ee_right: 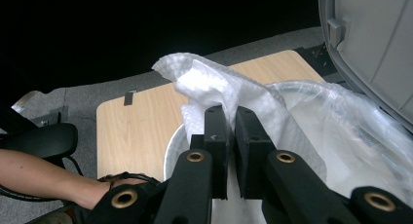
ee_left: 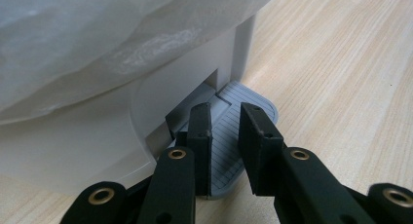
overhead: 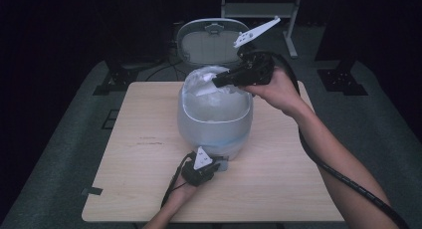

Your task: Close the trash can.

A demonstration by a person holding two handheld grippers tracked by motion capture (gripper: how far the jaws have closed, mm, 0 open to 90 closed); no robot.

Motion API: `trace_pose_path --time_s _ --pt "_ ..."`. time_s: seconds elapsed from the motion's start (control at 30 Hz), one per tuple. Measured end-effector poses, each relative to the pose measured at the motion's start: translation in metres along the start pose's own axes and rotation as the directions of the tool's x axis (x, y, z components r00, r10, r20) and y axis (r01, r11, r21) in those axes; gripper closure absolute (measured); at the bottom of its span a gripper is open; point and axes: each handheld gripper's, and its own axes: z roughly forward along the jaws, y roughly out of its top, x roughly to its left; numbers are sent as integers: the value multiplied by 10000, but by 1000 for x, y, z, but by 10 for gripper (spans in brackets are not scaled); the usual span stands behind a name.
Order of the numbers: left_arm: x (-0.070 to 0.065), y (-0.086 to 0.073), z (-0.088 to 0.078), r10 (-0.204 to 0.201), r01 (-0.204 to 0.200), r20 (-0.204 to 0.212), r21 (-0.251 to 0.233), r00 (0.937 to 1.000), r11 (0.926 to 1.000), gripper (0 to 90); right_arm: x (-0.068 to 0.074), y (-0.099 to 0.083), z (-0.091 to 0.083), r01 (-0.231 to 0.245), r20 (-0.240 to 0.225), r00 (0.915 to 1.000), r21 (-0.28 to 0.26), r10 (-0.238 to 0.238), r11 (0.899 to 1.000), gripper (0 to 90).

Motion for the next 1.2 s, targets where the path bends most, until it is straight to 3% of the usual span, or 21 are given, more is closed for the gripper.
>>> trace_pose_path --time_s 0.53,0.8,1.2 --pt "1 0 0 9 -9 17 21 10000 10000 752 -14 -10 22 -328 46 9995 350 326 9988 841" --pt "1 0 0 -10 10 40 2 10000 10000 752 -19 -18 36 -597 268 9980 672 581 9959 738" --pt "1 0 0 8 -8 24 19 10000 10000 751 -22 -27 29 -875 321 9958 470 860 9951 668"
